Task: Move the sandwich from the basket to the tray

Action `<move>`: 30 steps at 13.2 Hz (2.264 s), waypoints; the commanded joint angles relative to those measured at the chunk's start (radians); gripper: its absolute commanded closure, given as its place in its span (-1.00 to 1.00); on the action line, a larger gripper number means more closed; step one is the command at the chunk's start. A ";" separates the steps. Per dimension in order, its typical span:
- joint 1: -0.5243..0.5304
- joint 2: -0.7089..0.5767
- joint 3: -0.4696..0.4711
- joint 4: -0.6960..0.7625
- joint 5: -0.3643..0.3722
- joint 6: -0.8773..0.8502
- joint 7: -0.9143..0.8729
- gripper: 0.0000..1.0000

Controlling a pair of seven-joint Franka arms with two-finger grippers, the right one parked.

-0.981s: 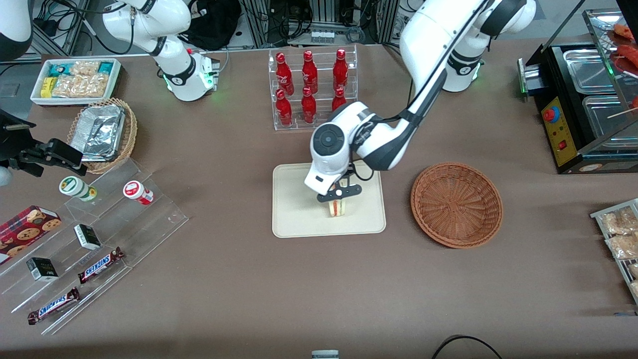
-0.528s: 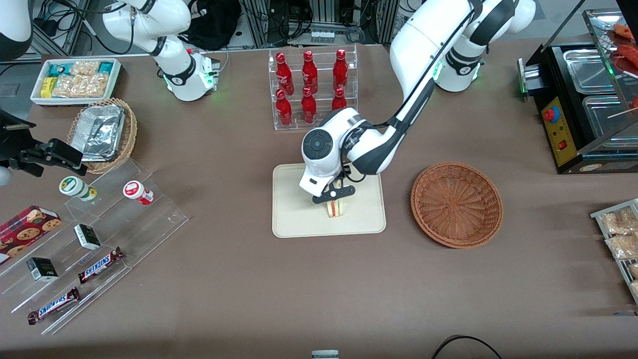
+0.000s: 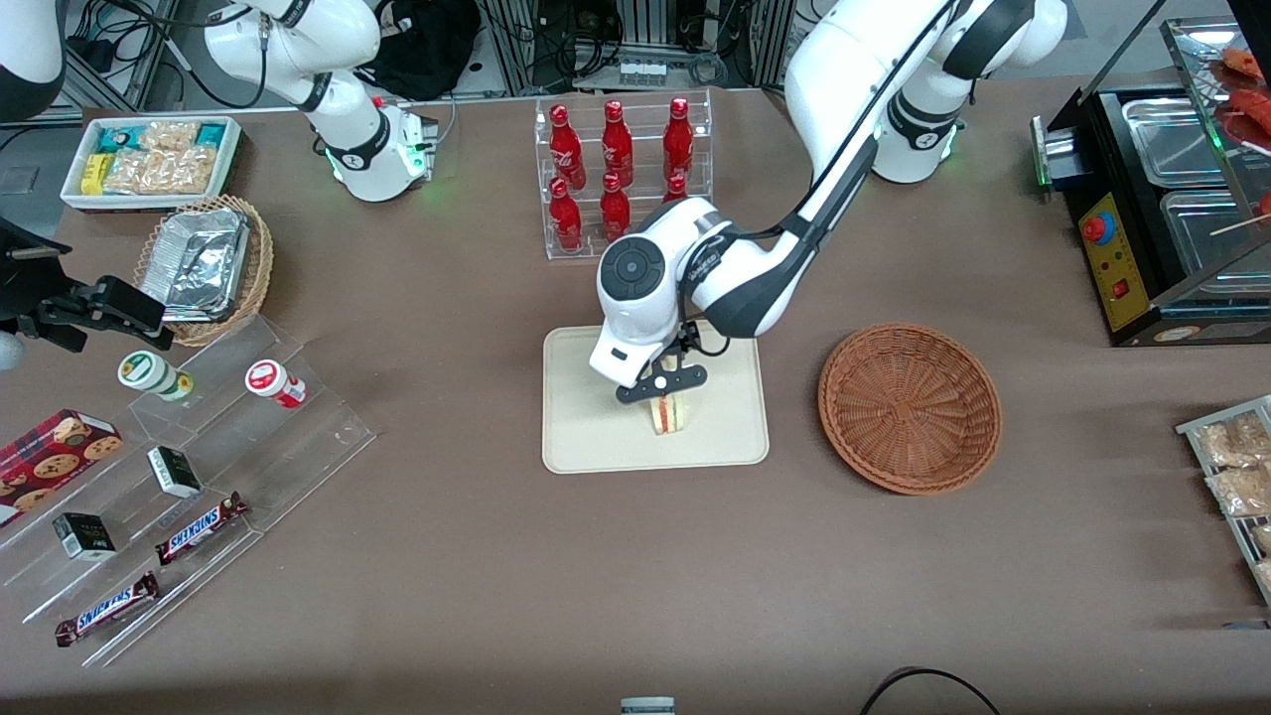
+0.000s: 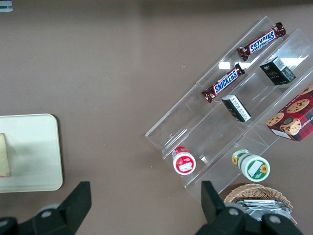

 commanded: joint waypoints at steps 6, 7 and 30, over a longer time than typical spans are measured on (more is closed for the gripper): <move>0.162 -0.157 0.016 -0.041 0.006 -0.202 0.078 -1.00; 0.205 -0.172 0.016 -0.058 0.005 -0.212 0.130 -1.00; 0.721 -0.653 0.003 -0.197 -0.095 -0.569 1.034 -1.00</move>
